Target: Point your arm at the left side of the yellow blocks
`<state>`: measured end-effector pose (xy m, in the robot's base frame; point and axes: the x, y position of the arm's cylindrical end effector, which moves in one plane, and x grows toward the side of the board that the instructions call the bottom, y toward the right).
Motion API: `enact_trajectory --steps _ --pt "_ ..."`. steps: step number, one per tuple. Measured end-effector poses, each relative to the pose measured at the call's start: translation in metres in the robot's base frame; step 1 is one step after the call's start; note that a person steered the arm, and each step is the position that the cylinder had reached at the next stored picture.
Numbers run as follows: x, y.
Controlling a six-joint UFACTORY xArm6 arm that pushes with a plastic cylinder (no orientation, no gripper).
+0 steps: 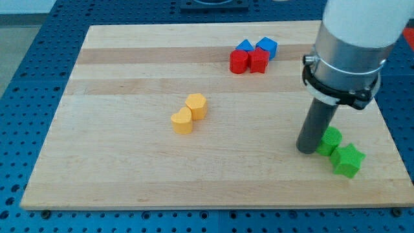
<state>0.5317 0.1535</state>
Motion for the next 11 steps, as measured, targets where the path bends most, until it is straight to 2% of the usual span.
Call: enact_trajectory --steps 3,4,6,8,9,10,11 --pt "-0.002 0.024" --pt "-0.002 -0.004" --pt "0.009 -0.103" --pt "0.008 -0.228" --pt "-0.018 -0.279" --pt "-0.070 -0.290" --pt "-0.082 -0.272"
